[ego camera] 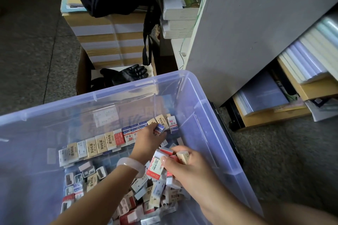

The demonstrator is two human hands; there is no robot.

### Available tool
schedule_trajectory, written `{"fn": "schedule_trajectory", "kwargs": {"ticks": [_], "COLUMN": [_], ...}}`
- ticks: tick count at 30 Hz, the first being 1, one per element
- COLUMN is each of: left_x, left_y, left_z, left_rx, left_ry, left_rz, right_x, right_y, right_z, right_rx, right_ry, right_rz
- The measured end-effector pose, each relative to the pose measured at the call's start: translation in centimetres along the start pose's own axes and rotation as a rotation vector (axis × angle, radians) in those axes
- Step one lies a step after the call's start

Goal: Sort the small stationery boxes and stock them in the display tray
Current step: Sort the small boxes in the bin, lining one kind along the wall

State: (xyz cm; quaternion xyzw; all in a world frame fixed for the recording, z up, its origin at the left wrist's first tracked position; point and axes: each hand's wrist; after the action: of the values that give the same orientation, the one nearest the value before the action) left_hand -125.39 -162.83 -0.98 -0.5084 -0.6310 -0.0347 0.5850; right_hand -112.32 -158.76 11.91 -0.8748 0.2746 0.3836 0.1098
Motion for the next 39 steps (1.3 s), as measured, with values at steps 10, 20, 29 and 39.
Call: {"fn": "schedule_trajectory", "kwargs": {"ticks": [10,20,29,39], "left_x": [-4.4,-5.1,-4.0,-3.7], "left_y": [0.9,0.9,2.3,-2.0], "left_z": [2.7,2.4,1.8,0.2], "left_rx": [-0.24,-0.162,-0.015,0.053], "left_ry": [0.873,0.755,0.712,0.685], "left_rz": [0.802,0.982,0.957,0.664], "right_x": [-0.4,-0.4,-0.4,-0.7], "right_y": [0.1,0.1,0.3,0.7], "right_z": [-0.1,-0.1,0.1,0.6], "right_rx": [0.021,0.003,0.01,0.045], "right_ry": [-0.006,0.008,-0.002,-0.02], "right_rz": [0.005,-0.012,-0.008,-0.024]}}
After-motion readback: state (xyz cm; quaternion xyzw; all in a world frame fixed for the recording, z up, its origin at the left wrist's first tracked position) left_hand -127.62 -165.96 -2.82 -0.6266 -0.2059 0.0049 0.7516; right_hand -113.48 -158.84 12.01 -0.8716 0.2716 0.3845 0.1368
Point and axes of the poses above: each hand's wrist, its own z-axis towards the middle knuckle, its own y-axis out of the palm, x = y × z, and after that the axes turned 5 degrees about -z, right-handed
